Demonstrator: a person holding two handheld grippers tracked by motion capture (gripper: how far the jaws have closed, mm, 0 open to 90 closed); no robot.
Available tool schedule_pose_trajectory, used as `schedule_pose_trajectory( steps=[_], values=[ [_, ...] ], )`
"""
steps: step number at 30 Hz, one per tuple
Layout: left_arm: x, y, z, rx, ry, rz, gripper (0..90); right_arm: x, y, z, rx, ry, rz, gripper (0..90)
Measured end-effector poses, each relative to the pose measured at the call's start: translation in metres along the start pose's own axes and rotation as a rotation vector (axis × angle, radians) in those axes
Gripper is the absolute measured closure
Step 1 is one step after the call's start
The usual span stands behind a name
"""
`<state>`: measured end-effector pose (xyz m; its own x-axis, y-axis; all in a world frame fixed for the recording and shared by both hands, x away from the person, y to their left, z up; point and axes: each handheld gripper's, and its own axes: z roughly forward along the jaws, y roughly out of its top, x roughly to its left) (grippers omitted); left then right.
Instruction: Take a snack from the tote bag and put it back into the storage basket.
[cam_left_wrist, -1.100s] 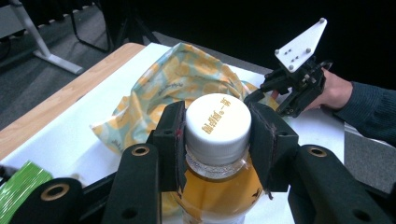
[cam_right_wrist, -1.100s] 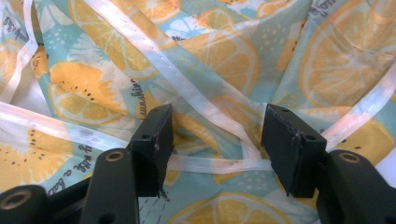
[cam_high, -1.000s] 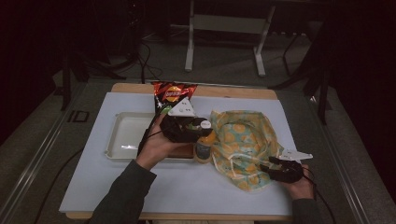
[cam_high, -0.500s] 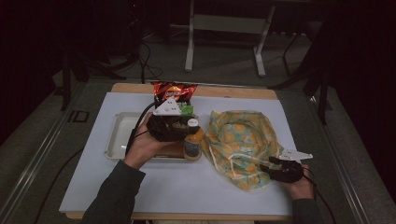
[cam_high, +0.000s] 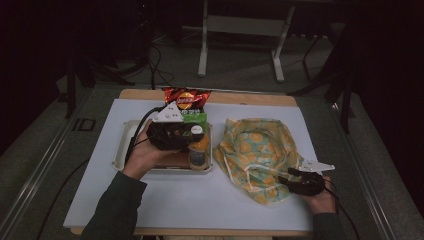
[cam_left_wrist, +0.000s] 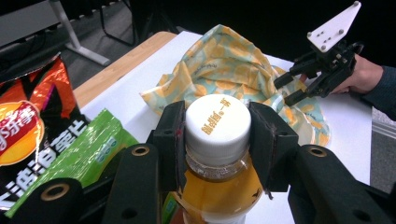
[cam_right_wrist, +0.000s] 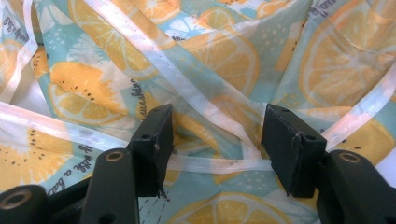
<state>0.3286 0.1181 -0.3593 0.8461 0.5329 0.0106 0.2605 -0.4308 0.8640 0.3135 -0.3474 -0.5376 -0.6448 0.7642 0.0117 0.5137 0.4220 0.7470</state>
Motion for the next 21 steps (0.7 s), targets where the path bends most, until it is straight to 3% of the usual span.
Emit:
schedule_pose_trajectory(
  steps=[21],
  values=[
    [0.014,-0.014,-0.020,0.013,0.043,-0.013,58.5,0.000,0.000,0.000,0.000,0.000,0.000,43.3]
  ],
)
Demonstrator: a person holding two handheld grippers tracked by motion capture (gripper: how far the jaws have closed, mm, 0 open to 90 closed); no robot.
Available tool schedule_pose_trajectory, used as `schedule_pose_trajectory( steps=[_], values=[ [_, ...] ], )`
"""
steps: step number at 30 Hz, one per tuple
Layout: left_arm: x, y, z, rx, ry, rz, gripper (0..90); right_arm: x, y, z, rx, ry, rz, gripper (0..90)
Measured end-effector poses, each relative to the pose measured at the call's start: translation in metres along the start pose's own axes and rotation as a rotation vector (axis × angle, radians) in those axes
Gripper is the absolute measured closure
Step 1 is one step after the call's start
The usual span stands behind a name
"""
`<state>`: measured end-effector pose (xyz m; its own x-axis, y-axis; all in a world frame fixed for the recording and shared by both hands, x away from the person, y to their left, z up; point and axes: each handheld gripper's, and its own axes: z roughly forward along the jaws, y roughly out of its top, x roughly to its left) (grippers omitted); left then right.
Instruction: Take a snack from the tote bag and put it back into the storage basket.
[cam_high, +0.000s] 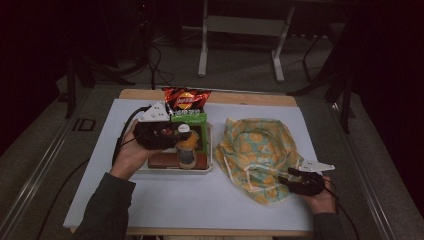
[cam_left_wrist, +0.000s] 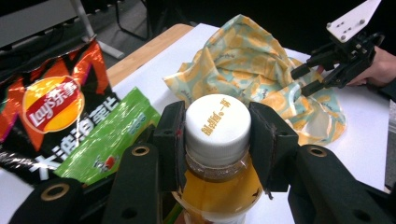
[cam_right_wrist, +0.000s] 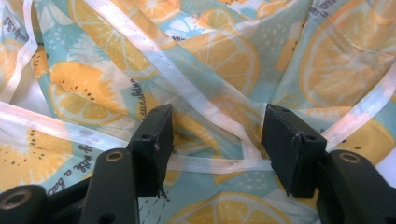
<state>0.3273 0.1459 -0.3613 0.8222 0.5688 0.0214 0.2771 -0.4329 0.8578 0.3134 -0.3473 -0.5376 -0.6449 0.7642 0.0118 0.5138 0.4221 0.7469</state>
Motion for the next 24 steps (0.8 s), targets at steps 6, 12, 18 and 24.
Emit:
schedule_pose_trajectory(
  steps=[6,12,18,24],
  values=[
    [0.006,-0.005,-0.009,-0.003,0.019,-0.007,58.4,0.000,0.000,0.000,0.000,-0.001,0.000,43.4],
    [0.010,-0.009,-0.013,-0.001,0.026,-0.004,58.5,0.000,0.000,0.000,0.000,-0.001,-0.001,43.3],
    [0.014,-0.011,-0.017,-0.002,0.035,-0.009,58.5,0.000,0.000,0.000,0.000,0.000,0.000,43.3],
    [0.019,-0.014,-0.023,-0.005,0.049,-0.016,58.5,0.000,0.000,0.000,-0.002,-0.002,0.000,43.4]
  ],
)
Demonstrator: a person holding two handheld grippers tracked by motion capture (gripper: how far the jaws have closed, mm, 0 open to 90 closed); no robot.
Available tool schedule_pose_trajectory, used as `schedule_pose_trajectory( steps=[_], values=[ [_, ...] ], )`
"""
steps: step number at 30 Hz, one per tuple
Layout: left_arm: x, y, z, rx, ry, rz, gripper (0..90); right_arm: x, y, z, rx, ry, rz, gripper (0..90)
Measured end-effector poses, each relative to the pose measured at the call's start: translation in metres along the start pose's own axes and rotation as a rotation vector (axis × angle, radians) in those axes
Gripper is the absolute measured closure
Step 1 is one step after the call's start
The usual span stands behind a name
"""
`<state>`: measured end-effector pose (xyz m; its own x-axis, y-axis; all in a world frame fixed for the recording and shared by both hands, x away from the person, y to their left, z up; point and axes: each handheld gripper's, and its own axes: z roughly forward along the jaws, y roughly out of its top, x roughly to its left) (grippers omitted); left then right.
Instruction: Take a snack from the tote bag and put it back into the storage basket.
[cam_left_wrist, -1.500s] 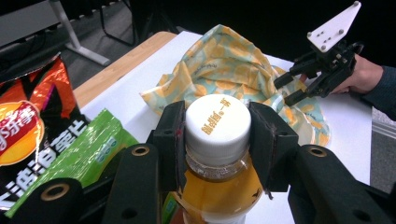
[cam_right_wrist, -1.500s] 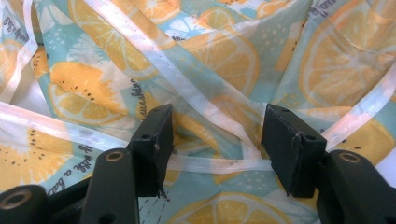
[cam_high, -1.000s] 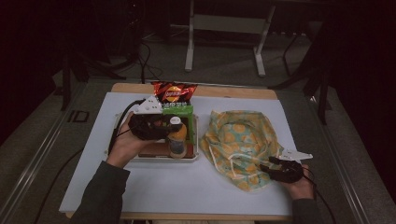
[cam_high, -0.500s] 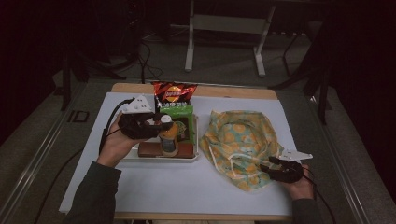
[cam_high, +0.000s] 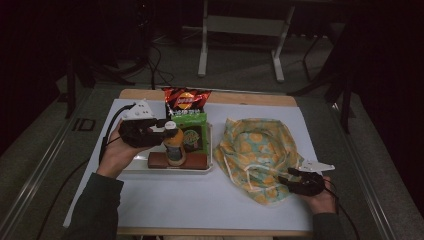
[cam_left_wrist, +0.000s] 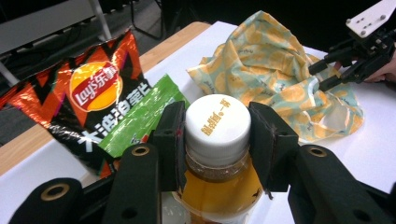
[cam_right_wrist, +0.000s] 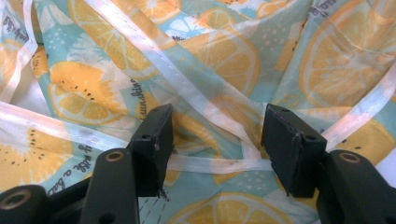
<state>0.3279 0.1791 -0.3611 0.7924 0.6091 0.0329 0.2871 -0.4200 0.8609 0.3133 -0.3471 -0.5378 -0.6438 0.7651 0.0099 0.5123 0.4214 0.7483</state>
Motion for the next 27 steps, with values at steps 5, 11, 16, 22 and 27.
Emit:
schedule_pose_trajectory(
  steps=[5,11,16,22,27],
  values=[
    [0.003,-0.002,-0.005,0.000,0.010,-0.001,58.5,0.000,0.000,0.000,0.000,0.001,0.000,43.4],
    [0.009,-0.006,-0.010,-0.007,0.021,-0.010,58.4,0.000,0.000,0.000,0.000,0.002,0.001,43.3],
    [0.015,-0.009,-0.014,-0.005,0.037,-0.018,58.5,0.000,0.000,0.000,0.001,0.001,0.000,43.4],
    [0.020,-0.010,-0.021,-0.010,0.052,-0.012,58.5,0.000,0.000,0.000,0.000,0.002,0.001,43.3],
    [0.024,-0.013,-0.025,-0.007,0.058,-0.017,58.4,0.000,0.000,0.000,0.001,0.001,0.000,43.3]
  ],
)
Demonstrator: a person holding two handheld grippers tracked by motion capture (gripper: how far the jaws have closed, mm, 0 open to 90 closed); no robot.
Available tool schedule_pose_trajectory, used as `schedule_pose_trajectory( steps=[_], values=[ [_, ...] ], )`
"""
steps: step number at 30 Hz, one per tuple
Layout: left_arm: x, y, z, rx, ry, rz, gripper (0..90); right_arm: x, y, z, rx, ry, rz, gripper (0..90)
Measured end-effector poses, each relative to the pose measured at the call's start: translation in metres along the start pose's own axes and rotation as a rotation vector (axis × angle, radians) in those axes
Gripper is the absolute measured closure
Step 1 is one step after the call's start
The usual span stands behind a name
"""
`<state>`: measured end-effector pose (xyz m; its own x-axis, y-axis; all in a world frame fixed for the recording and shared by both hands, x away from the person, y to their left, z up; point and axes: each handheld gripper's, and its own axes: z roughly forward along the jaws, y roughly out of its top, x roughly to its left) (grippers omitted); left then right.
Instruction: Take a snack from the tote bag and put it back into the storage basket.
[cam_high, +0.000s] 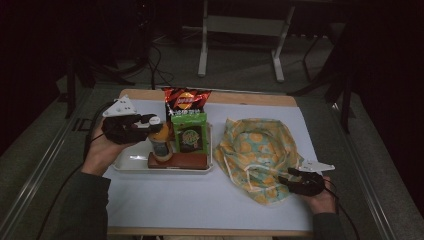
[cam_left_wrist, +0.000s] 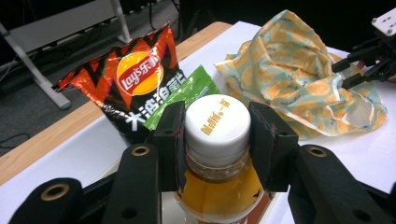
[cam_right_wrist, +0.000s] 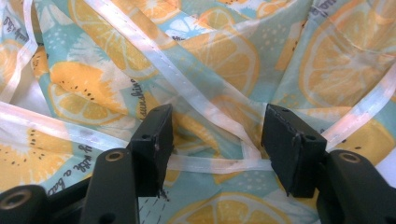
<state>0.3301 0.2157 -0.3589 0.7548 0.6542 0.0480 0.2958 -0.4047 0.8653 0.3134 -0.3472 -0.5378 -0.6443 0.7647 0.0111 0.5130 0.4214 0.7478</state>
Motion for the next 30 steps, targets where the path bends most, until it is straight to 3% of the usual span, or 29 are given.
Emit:
schedule_pose_trajectory(
  steps=[21,30],
  values=[
    [0.018,-0.016,-0.029,-0.006,0.062,-0.020,58.4,0.000,0.000,0.000,-0.001,-0.001,-0.001,43.2],
    [0.023,-0.022,-0.036,-0.003,0.067,-0.020,58.5,0.000,0.000,0.000,0.000,0.000,-0.002,43.2]
  ],
)
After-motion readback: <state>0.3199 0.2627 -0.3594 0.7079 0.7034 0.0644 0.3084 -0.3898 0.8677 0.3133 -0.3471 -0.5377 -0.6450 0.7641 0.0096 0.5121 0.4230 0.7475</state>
